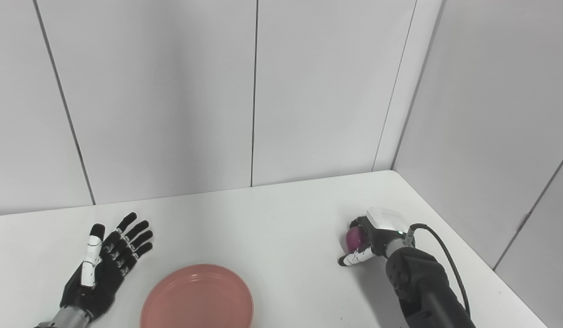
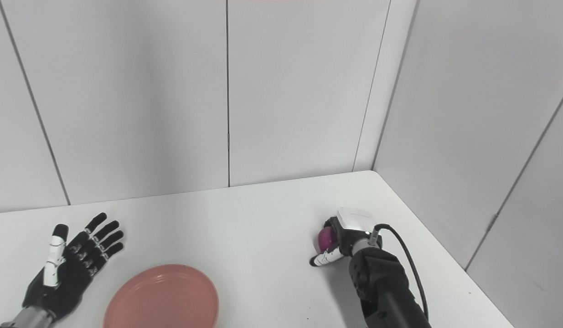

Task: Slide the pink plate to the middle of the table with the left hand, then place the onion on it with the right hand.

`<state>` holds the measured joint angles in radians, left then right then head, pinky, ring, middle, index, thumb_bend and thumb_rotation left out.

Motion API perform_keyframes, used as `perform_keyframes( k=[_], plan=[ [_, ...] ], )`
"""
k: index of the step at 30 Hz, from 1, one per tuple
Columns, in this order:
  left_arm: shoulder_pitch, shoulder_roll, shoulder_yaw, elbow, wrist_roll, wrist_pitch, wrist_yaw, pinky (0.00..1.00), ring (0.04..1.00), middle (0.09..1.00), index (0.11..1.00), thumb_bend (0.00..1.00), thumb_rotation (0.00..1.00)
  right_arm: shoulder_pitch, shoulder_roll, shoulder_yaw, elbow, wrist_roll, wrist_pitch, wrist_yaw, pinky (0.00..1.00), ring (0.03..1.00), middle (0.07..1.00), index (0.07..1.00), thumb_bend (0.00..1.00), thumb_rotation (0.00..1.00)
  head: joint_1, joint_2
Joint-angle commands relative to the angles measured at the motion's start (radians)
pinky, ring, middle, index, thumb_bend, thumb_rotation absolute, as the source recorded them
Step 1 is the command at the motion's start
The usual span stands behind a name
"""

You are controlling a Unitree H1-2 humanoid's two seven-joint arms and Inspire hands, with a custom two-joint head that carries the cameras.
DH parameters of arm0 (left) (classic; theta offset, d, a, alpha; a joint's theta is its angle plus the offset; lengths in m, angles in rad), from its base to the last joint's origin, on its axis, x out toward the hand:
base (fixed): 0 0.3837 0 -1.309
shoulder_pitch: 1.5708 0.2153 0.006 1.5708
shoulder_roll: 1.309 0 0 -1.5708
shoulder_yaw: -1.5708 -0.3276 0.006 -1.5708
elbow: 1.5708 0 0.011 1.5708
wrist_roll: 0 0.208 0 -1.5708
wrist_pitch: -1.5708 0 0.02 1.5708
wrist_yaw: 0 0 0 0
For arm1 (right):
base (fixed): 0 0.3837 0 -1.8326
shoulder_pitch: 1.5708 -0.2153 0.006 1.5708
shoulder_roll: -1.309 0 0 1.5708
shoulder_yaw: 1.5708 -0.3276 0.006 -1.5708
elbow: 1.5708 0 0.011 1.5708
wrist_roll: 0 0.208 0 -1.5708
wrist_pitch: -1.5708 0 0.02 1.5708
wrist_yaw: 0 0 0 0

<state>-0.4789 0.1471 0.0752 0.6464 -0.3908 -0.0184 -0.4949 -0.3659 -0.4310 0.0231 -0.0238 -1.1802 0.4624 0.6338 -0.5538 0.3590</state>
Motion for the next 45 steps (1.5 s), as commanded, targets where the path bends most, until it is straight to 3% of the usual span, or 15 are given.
perform_keyframes(
  k=[1,10,17,21,26,33,45],
  plan=[
    [0.096,0.022,-0.011,0.096,0.04,0.097,0.032,0.93,0.914,0.911,0.937,0.68,0.95,-0.049,-0.027,-0.006,-0.028,-0.035,0.007,0.039,0.59,0.775,0.837,0.788,0.99,0.41,0.0,0.001],
    [0.094,0.021,-0.01,0.102,0.042,0.097,0.036,0.92,0.913,0.912,0.933,0.69,0.95,-0.056,-0.019,-0.022,-0.04,-0.091,0.007,0.127,0.6,0.776,0.819,0.771,1.0,0.41,-0.001,0.002],
    [0.092,0.022,-0.007,0.106,0.038,0.098,0.033,0.92,0.913,0.913,0.93,0.69,0.94,-0.058,-0.007,-0.038,-0.038,-0.101,0.007,0.147,0.56,0.7,0.747,0.759,0.98,0.4,0.0,0.004],
    [0.092,0.023,-0.008,0.105,0.041,0.099,0.036,0.91,0.908,0.909,0.928,0.69,0.94,-0.058,0.001,-0.044,-0.036,-0.108,0.007,0.144,0.52,0.667,0.72,0.737,0.95,0.39,0.0,0.005],
    [0.092,0.023,-0.01,0.107,0.044,0.094,0.035,0.91,0.905,0.909,0.924,0.69,0.95,-0.057,0.005,-0.058,-0.034,-0.085,0.007,0.136,0.31,0.436,0.578,0.711,0.92,0.36,-0.001,0.006],
    [0.091,0.022,-0.01,0.102,0.043,0.101,0.04,0.9,0.898,0.896,0.911,0.68,0.94,-0.059,0.014,-0.073,-0.027,-0.065,0.007,0.115,0.26,0.371,0.515,0.7,0.9,0.34,0.001,0.007],
    [0.089,0.024,-0.011,0.101,0.043,0.101,0.034,0.9,0.892,0.889,0.905,0.68,0.94,-0.047,0.026,-0.078,-0.079,-0.014,0.006,0.061,0.25,0.344,0.461,0.657,0.87,0.28,0.011,0.016]
  ],
)
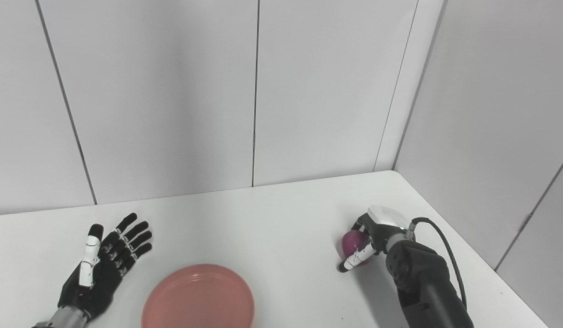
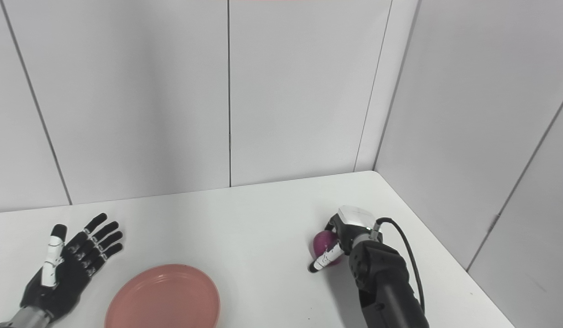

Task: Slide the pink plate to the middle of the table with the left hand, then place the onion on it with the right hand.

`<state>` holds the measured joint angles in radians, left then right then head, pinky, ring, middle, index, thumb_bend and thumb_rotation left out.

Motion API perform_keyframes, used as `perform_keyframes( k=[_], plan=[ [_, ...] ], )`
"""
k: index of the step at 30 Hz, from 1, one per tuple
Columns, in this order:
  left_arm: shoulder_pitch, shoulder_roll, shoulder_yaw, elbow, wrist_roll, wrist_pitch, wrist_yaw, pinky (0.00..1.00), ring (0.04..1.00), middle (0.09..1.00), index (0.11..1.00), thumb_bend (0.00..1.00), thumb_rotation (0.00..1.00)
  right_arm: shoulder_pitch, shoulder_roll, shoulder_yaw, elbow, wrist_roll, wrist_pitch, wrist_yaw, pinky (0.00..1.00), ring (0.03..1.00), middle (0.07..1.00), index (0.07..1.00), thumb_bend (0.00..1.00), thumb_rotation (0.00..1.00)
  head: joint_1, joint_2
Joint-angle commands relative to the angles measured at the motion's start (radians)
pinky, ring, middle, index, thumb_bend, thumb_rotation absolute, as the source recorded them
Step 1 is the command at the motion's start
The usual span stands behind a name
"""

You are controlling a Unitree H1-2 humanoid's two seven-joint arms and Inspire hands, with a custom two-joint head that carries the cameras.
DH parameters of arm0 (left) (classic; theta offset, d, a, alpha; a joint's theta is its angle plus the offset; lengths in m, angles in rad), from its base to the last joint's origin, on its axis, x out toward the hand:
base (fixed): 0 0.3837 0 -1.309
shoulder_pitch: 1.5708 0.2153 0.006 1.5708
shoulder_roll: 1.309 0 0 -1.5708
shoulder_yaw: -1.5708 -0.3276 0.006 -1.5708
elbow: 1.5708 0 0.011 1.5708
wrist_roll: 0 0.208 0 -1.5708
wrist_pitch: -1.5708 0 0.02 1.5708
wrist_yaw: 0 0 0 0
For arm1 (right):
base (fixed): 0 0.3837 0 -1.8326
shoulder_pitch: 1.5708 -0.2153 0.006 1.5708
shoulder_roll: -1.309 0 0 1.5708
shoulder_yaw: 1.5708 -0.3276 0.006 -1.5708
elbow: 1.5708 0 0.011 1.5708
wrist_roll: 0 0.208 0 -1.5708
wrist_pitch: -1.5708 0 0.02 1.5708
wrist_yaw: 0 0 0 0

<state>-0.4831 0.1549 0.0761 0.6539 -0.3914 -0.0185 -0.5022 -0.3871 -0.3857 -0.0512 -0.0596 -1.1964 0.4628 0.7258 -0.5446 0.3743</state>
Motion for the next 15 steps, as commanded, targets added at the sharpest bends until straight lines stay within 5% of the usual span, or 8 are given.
perform_keyframes(
  k=[1,15],
  plan=[
    [0.094,0.017,-0.012,0.092,0.043,0.102,0.04,0.9,0.892,0.89,0.905,0.68,0.94,-0.025,-0.019,-0.002,-0.063,0.005,0.006,-0.025,0.24,0.335,0.448,0.653,0.87,0.28,0.004,0.003],
    [0.119,0.002,-0.022,0.034,0.044,0.106,0.045,0.89,0.884,0.883,0.881,0.76,0.87,-0.057,0.001,0.045,-0.321,0.052,0.005,0.08,0.2,0.275,0.395,0.607,0.87,0.23,0.103,0.06]
  ],
)
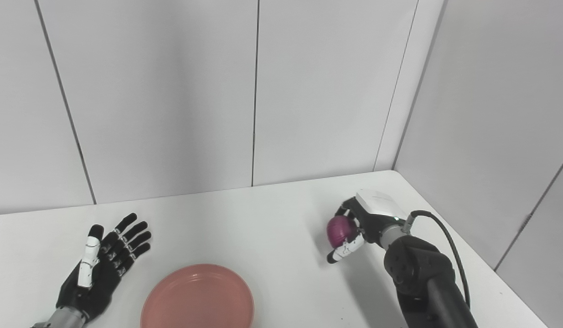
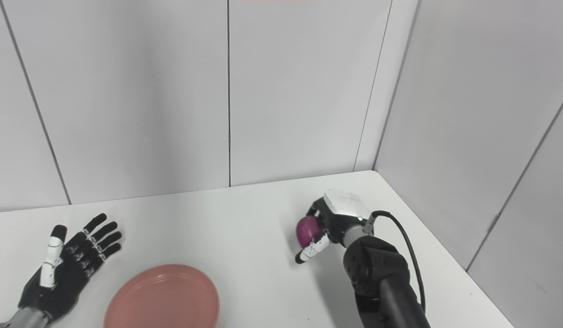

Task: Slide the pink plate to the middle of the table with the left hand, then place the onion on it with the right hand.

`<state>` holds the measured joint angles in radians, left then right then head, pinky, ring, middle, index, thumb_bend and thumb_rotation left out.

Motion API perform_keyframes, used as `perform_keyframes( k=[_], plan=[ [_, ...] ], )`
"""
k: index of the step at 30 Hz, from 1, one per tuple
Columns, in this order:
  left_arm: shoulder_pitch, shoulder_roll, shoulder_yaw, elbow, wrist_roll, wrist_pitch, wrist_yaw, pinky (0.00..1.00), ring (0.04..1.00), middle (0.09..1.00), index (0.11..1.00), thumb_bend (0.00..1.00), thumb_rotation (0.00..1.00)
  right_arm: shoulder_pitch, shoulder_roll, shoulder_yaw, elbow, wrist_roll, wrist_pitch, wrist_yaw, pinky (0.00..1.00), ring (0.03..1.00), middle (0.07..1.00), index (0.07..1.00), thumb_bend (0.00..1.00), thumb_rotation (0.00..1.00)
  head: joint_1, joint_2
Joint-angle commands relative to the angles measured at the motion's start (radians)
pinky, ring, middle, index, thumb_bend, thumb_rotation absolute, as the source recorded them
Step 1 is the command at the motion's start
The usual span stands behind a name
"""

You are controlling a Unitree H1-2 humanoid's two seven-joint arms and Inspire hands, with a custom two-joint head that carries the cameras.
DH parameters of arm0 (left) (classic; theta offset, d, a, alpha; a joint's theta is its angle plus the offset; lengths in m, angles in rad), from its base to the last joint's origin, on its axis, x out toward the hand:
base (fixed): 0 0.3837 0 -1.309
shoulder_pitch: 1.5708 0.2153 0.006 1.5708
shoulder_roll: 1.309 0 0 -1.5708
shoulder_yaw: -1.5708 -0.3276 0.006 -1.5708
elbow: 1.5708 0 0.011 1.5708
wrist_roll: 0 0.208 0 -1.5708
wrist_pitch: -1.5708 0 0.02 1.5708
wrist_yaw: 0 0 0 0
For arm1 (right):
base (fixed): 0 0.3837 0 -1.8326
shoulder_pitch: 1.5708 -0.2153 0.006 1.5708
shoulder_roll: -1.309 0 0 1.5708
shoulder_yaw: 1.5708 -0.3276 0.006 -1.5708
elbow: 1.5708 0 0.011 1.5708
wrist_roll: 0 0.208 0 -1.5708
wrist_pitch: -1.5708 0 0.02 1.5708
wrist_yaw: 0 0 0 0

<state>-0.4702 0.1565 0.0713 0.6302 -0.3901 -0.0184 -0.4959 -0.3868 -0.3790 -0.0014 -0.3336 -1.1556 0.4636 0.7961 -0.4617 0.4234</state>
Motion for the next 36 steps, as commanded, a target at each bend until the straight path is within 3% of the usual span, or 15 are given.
perform_keyframes(
  k=[1,2,5,11,18,28,36],
  plan=[
    [0.108,-0.002,-0.019,0.053,0.042,0.105,0.04,0.89,0.884,0.882,0.88,0.76,0.87,-0.061,-0.004,-0.001,-0.062,0.024,0.004,0.019,0.2,0.273,0.392,0.603,0.87,0.24,0.024,0.014],
    [0.11,-0.006,-0.023,0.05,0.045,0.098,0.041,0.89,0.884,0.882,0.88,0.76,0.86,-0.067,-0.001,0.006,-0.082,0.039,0.003,0.029,0.2,0.272,0.391,0.601,0.87,0.24,0.052,0.03],
    [0.119,-0.018,-0.038,0.028,0.056,0.093,0.052,0.88,0.878,0.879,0.872,0.81,0.85,-0.082,0.002,0.028,-0.126,0.068,0.0,0.054,0.29,0.378,0.503,0.604,0.88,0.26,0.105,0.063],
    [0.142,-0.05,-0.069,-0.059,0.072,0.134,0.103,0.89,0.879,0.886,0.876,0.85,0.85,-0.117,0.006,0.067,-0.165,0.099,-0.002,0.092,0.34,0.418,0.507,0.61,0.89,0.28,0.249,0.12],
    [0.165,-0.086,-0.087,-0.137,0.086,0.179,0.161,0.89,0.878,0.887,0.89,0.84,0.86,-0.139,0.025,0.117,-0.175,0.147,-0.014,0.094,0.3,0.385,0.479,0.603,0.88,0.27,0.367,0.138],
    [0.172,-0.117,-0.101,-0.16,0.089,0.194,0.212,0.91,0.888,0.884,0.882,0.82,0.86,-0.151,0.039,0.216,-0.156,0.203,-0.037,0.071,0.31,0.4,0.501,0.583,0.92,0.28,0.448,0.144],
    [0.18,-0.143,-0.106,-0.183,0.095,0.217,0.245,0.9,0.884,0.877,0.886,0.82,0.86,-0.141,0.028,0.234,-0.177,0.25,-0.037,0.075,0.35,0.431,0.526,0.601,0.88,0.29,0.507,0.151]
  ],
)
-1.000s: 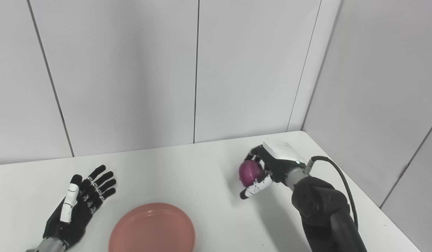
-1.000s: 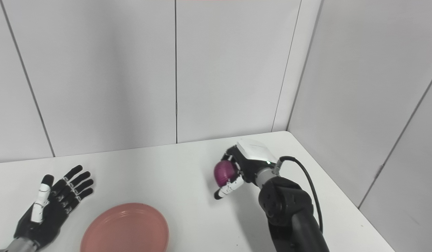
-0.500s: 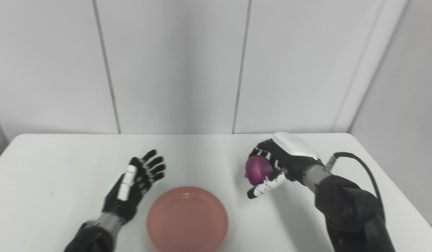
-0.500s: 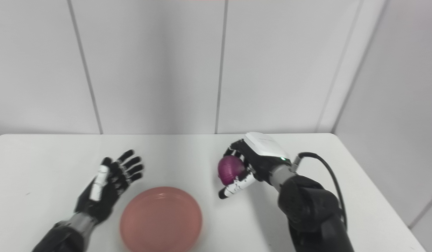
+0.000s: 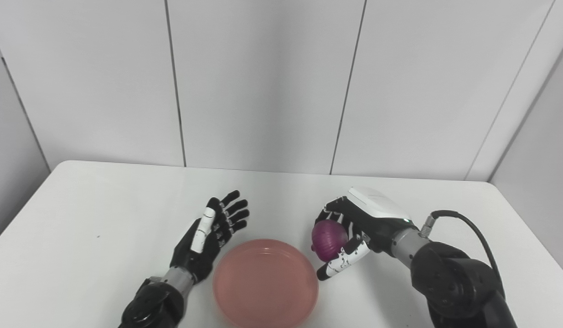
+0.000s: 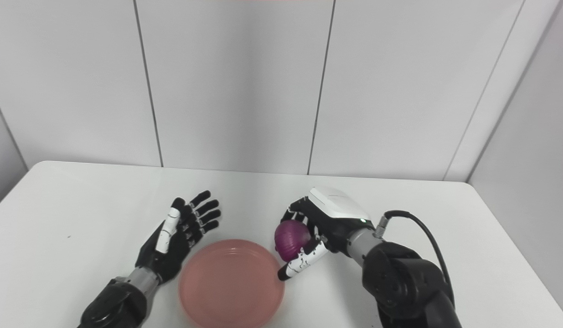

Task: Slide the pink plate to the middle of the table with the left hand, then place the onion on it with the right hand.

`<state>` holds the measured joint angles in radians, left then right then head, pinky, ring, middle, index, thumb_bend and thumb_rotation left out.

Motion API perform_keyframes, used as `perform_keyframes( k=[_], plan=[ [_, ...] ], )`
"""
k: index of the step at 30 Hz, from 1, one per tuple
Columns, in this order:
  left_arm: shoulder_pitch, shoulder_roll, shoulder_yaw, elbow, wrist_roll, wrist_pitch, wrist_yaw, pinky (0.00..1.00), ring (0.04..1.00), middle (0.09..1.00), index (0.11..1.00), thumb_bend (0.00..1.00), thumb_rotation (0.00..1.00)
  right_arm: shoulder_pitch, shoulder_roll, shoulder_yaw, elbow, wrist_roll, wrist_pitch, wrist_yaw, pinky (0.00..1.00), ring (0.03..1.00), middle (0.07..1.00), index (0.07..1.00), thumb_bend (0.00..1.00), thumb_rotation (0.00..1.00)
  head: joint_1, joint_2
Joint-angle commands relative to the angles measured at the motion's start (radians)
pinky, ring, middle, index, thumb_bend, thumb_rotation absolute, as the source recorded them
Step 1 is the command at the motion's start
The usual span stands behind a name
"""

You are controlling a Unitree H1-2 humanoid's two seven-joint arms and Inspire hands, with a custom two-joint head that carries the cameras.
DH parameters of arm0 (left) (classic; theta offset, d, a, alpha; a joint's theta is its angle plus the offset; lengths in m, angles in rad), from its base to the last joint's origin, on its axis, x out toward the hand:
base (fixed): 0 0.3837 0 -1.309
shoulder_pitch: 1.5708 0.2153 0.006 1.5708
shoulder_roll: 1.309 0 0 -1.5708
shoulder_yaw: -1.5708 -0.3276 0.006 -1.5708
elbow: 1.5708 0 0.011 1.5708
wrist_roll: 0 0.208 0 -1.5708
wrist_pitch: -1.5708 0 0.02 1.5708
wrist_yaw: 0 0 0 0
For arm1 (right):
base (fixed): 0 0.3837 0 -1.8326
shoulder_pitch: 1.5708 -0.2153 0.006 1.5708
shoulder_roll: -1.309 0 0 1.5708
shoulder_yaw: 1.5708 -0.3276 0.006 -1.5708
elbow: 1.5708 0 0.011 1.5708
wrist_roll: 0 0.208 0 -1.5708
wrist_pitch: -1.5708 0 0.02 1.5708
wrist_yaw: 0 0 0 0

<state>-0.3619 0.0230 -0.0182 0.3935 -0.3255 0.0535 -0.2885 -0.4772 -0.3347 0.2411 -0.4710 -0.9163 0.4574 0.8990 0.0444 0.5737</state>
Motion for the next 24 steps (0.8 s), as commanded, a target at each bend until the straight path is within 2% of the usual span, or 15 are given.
perform_keyframes(
  k=[1,8,11,14,16,24],
  plan=[
    [0.072,-0.013,-0.017,0.051,0.03,0.147,0.04,0.9,0.884,0.876,0.887,0.82,0.86,-0.05,-0.015,-0.007,-0.043,0.019,-0.03,-0.029,0.35,0.433,0.527,0.603,0.88,0.3,0.007,0.004],
    [0.077,-0.014,-0.022,0.036,0.033,0.151,0.044,0.91,0.873,0.873,0.896,0.84,0.85,-0.049,0.021,0.023,-0.034,0.045,-0.042,-0.066,0.35,0.452,0.559,0.607,0.89,0.31,-0.02,0.022],
    [0.081,-0.01,-0.021,0.025,0.03,0.156,0.043,0.91,0.87,0.867,0.885,0.85,0.85,-0.051,0.035,0.045,-0.019,0.05,-0.052,-0.087,0.33,0.411,0.505,0.61,0.9,0.32,-0.033,0.028],
    [0.086,-0.008,-0.02,0.01,0.03,0.164,0.047,0.9,0.866,0.866,0.881,0.84,0.86,-0.05,0.046,0.068,-0.011,0.039,-0.053,-0.096,0.38,0.47,0.547,0.603,0.9,0.34,-0.04,0.036],
    [0.087,-0.009,-0.018,0.004,0.028,0.17,0.048,0.88,0.871,0.869,0.885,0.84,0.85,-0.046,0.052,0.081,-0.001,0.037,-0.059,-0.106,0.37,0.457,0.541,0.602,0.9,0.34,-0.05,0.044],
    [0.089,-0.008,-0.02,0.0,0.029,0.178,0.046,0.88,0.872,0.874,0.884,0.85,0.85,-0.017,0.074,0.1,0.043,0.061,-0.06,-0.145,0.35,0.443,0.534,0.604,0.9,0.27,-0.064,0.045]
  ],
)
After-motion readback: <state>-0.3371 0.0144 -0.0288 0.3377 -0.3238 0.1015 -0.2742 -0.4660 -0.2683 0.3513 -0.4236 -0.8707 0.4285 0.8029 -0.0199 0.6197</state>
